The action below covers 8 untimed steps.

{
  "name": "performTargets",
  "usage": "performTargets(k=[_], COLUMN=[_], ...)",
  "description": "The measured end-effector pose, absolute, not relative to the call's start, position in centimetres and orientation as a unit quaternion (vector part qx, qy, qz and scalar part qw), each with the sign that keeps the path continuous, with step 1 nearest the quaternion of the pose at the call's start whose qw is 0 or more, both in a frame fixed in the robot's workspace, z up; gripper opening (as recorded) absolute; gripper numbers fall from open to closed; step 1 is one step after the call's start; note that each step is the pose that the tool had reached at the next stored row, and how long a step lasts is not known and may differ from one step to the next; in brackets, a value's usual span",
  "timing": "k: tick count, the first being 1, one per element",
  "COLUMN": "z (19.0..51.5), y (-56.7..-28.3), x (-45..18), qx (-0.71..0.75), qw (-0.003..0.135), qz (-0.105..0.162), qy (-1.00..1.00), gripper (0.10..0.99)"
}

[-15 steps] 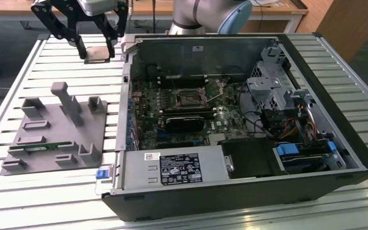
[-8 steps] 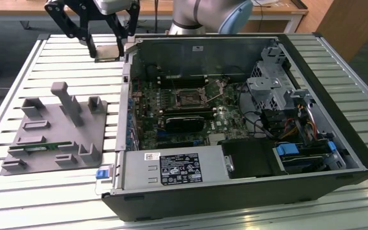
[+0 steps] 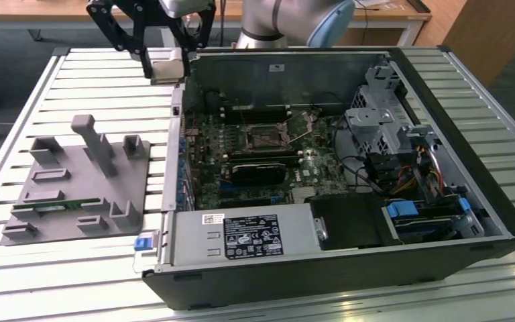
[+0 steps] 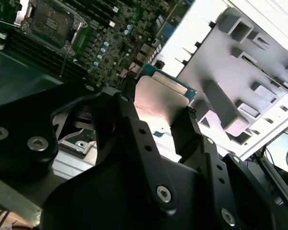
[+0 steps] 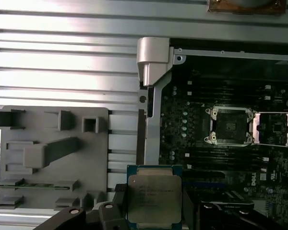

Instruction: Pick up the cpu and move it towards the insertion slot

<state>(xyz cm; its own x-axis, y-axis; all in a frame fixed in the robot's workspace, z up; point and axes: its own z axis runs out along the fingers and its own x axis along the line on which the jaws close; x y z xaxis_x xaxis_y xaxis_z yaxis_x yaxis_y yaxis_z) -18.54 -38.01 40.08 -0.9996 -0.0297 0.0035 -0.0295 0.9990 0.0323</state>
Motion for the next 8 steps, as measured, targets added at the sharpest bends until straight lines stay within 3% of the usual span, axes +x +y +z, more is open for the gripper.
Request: performTargets(k=[8], z=[40.1], y=[-37.3], x=[-16.2], qx=[0.015], qw=[0.002], qz=[-0.016], qy=[-1.000], gripper=[0.541])
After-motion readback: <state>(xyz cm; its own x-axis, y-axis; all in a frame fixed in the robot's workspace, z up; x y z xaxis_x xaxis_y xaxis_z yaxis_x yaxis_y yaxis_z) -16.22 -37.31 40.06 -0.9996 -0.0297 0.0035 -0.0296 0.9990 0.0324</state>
